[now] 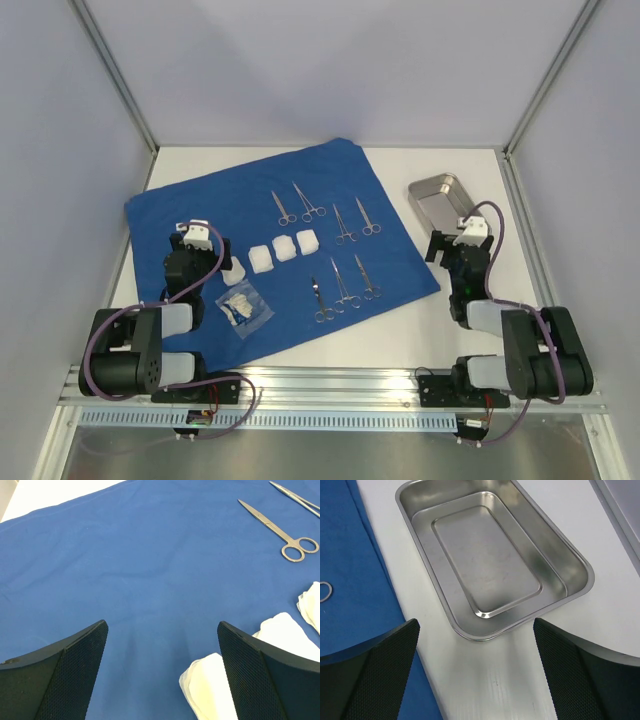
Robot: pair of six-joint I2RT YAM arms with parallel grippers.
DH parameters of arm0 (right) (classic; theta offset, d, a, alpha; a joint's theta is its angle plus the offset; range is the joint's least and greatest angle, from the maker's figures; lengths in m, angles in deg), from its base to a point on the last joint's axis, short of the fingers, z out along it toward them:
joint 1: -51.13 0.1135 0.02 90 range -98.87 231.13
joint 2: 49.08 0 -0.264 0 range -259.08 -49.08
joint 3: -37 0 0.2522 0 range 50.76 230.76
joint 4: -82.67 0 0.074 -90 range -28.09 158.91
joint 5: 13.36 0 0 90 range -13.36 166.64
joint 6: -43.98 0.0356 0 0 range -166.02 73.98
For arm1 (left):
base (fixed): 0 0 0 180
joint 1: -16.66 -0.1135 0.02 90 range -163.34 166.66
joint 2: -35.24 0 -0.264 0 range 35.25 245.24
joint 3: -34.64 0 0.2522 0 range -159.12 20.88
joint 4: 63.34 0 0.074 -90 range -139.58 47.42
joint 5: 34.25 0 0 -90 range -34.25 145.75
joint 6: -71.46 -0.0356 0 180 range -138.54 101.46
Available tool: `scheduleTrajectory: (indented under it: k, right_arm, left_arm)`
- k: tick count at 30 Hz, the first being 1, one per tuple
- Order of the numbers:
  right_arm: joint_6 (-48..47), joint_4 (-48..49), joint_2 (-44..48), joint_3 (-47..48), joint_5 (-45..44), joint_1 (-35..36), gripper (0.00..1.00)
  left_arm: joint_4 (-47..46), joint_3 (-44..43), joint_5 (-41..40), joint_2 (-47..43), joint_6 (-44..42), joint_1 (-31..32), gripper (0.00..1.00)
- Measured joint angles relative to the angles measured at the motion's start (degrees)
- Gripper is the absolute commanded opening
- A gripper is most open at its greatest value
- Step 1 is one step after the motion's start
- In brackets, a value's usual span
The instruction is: Prepare the surgical pack
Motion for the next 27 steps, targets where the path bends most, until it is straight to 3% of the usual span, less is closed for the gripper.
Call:
scheduleTrajectory:
  k: [2, 7, 8, 10, 12, 13, 15, 17, 20, 22, 27]
  right_arm:
    - [0.3, -6.2, 2.8, 2.6, 0.0, 0.0, 0.98]
    - [4.4, -23.8, 13.3, 14.5, 2.5, 0.0, 0.64]
    - [5.4, -26.1, 15.0, 17.5, 3.7, 0.2, 0.61]
    - [7.3, -32.5, 16.8, 22.8, 4.5, 2.1, 0.57]
    - [8.5, -40.3, 17.2, 29.0, 4.5, 6.6, 0.55]
    - [9.1, -45.0, 16.7, 33.0, 4.7, 10.4, 0.55]
    - [9.4, -52.8, 14.7, 37.8, 2.1, 16.6, 0.56]
    - [9.9, -60.6, 10.0, 43.6, 0.9, 22.5, 0.47]
    - [11.4, -71.5, 0.3, 50.5, 1.9, 27.8, 0.38]
    - [12.1, -77.2, -4.5, 52.0, 2.3, 29.1, 0.38]
    - [12.7, -89.5, -12.6, 52.0, 4.7, 31.6, 0.40]
  left_arm:
    - [0.0, 0.0, 0.0, 0.0, 0.0, 0.0, 1.00]
    - [1.0, -0.3, 0.5, -0.2, -0.1, 0.0, 1.00]
    - [2.2, -0.9, 0.7, -0.4, -0.1, 0.0, 1.00]
    - [14.8, -6.6, 0.7, -2.1, -0.3, 0.0, 0.99]
    - [29.5, -18.9, 0.0, -1.9, -1.2, 0.0, 0.93]
    - [35.7, -29.7, -1.2, -0.9, -1.9, 0.0, 0.91]
    - [44.5, -40.9, -2.4, -0.9, -3.0, -0.1, 0.90]
    - [53.6, -49.3, -2.3, -1.0, -4.1, -0.1, 0.91]
    - [67.3, -55.1, 0.3, -2.1, -6.3, -0.1, 0.94]
    - [77.8, -56.8, 2.4, -2.4, -8.3, -0.1, 1.00]
    - [96.6, -54.5, 3.5, -2.4, -12.4, 0.0, 1.00]
